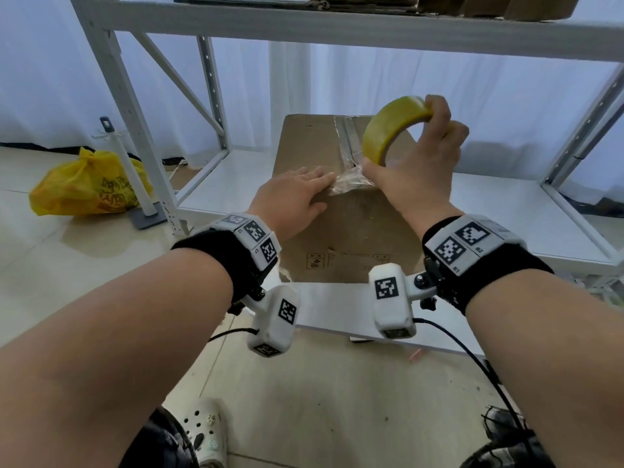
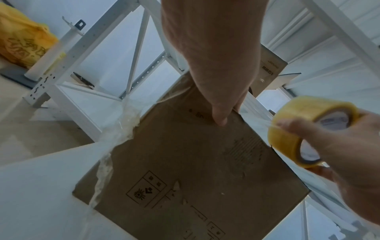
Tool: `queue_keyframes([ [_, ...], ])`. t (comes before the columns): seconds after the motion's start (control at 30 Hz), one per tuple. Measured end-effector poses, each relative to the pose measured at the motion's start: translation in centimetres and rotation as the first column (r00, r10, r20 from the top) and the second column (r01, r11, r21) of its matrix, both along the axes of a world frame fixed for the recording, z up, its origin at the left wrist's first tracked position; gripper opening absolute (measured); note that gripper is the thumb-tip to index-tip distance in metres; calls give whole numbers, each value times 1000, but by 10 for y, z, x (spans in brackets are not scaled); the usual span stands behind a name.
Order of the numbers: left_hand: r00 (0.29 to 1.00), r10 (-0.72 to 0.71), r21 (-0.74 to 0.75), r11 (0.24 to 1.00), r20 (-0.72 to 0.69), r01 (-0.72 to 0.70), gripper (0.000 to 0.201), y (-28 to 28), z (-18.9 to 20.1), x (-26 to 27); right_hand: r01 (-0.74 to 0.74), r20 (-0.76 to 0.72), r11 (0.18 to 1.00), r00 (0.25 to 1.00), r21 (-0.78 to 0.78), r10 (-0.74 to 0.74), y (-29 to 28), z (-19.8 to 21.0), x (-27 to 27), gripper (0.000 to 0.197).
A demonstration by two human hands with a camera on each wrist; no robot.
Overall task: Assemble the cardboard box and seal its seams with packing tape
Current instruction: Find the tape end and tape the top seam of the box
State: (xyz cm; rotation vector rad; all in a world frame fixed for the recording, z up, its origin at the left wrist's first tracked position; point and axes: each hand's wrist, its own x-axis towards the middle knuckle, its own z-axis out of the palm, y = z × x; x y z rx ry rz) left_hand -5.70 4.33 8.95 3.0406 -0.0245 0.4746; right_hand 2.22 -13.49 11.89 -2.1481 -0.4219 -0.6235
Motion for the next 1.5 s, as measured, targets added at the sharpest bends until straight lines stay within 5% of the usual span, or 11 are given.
queue_keyframes([
  [0.5, 994, 45, 189, 982, -96, -26, 58, -26, 10, 7, 64, 107, 988, 993, -140, -49, -12, -23, 3, 99],
  [0.93, 997, -38, 19, 999, 66, 37, 43, -33, -1, 20, 26, -38, 998, 999, 54, -24, -10, -8, 9, 100],
  [1.1, 996, -27, 24, 999, 85, 25, 44, -18, -2, 14, -14, 85, 1000, 996, -4, 14, 1, -3, -2, 98],
  [1.27, 998, -37, 19, 999, 51, 36, 41, -30, 2, 13, 120, 69, 990, 991, -73, -115, -28, -6, 9, 97],
  [1.5, 1000, -1, 63, 998, 29, -1, 42, -40, 4, 10, 115, 40, 989, 993, -90, -112, -26, -17, 4, 104],
])
